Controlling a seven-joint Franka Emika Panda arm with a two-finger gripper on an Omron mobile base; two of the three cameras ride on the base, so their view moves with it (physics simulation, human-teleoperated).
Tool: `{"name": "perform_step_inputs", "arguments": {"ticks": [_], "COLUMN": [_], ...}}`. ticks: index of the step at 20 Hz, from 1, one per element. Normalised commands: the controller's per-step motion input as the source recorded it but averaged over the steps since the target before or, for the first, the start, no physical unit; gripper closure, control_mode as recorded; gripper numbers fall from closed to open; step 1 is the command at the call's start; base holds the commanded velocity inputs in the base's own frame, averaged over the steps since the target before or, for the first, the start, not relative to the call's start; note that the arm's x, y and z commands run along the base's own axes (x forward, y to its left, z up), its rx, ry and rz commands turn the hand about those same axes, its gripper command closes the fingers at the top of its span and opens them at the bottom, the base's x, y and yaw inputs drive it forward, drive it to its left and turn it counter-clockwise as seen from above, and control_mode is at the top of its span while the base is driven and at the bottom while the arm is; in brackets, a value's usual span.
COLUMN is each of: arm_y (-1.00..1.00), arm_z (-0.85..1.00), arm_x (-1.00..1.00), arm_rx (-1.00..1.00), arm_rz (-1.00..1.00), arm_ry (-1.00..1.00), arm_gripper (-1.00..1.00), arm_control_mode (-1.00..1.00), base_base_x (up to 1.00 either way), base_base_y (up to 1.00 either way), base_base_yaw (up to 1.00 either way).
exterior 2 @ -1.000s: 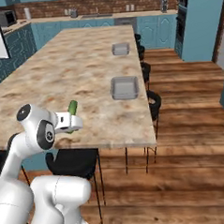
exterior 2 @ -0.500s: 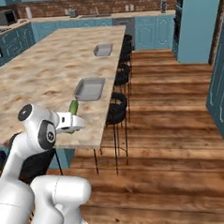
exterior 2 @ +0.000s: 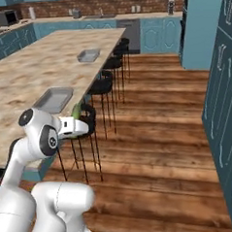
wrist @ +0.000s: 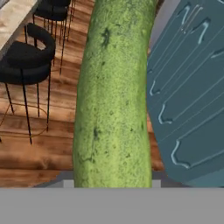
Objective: Place the cold items (cucumber and onion) from the fridge in one tupperware on the dining counter. Place the warm items (hot dog and kebab skewer) in the stove area in another tupperware.
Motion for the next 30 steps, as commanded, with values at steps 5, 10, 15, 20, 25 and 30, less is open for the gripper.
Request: {"name": "perform_step_inputs", "arguments": {"ticks": [5, 10, 15, 20, 25, 30], "arm_y": [0.0, 0.0, 0.0, 0.0, 0.0, 0.0], "arm_z": [0.0, 0.0, 0.0, 0.0, 0.0, 0.0], "arm_x": [0.0, 0.0, 0.0, 0.0, 0.0, 0.0], "arm_rx": [0.0, 0.0, 0.0, 0.0, 0.0, 0.0], "arm_rz": [0.0, 0.0, 0.0, 0.0, 0.0, 0.0], "arm_ry": [0.0, 0.0, 0.0, 0.0, 0.0, 0.0], "arm_gripper": [1.0, 1.0, 1.0, 1.0, 1.0, 1.0], "arm_control_mode": [1.0, 1.0, 1.0, 1.0, 1.0, 1.0], "base_base_x": [0.89, 0.57, 0.5, 0.76, 0.6, 0.58], "base_base_y": [-0.43, 0.18, 0.29, 0.45, 0.36, 0.0], "base_base_yaw": [0.18, 0.11, 0.06, 0.06, 0.04, 0.05]}}
